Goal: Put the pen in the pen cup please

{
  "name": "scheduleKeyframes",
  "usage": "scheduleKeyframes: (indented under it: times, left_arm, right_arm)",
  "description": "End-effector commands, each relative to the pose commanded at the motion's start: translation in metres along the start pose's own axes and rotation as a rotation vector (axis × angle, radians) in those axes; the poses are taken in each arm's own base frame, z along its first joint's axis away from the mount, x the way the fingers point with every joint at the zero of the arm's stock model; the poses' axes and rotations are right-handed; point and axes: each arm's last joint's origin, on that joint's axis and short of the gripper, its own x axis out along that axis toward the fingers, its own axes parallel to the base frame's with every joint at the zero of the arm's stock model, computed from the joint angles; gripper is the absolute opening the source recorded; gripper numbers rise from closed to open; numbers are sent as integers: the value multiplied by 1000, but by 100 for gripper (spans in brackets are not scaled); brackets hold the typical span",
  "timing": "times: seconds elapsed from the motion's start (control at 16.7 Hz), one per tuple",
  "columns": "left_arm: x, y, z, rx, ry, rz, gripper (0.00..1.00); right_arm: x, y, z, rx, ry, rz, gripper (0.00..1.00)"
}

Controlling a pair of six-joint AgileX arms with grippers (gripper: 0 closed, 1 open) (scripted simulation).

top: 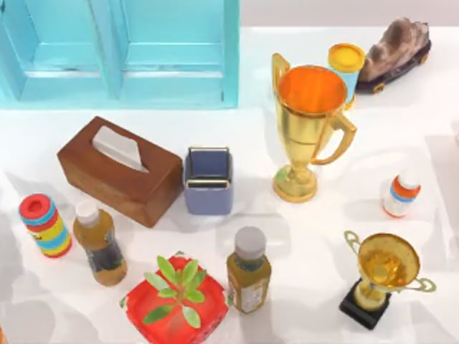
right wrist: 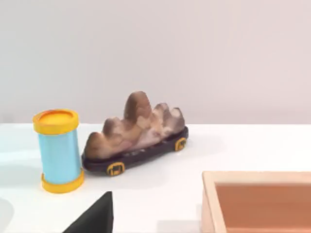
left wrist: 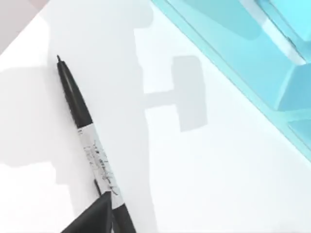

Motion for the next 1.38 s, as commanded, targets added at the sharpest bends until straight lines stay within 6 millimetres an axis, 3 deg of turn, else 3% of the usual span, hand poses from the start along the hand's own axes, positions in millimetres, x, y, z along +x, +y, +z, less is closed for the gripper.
scheduleKeyframes:
  times: [0.24,0.42,0.84,1.2,1.38]
  left_arm:
    - [53,58,1,-251,208,6,100]
    - [70,77,-7,-345,284,3,100]
    - [77,77,-9,-348,291,4,100]
    - [146,75,-26,-342,278,0,100]
    - [166,73,-35,-349,287,3,100]
  right_arm:
    - [0,0,0,0,0,0,100]
    - [0,0,0,0,0,0,100]
    - [0,0,0,0,0,0,100]
    - [0,0,0,0,0,0,100]
    - [0,0,0,0,0,0,100]
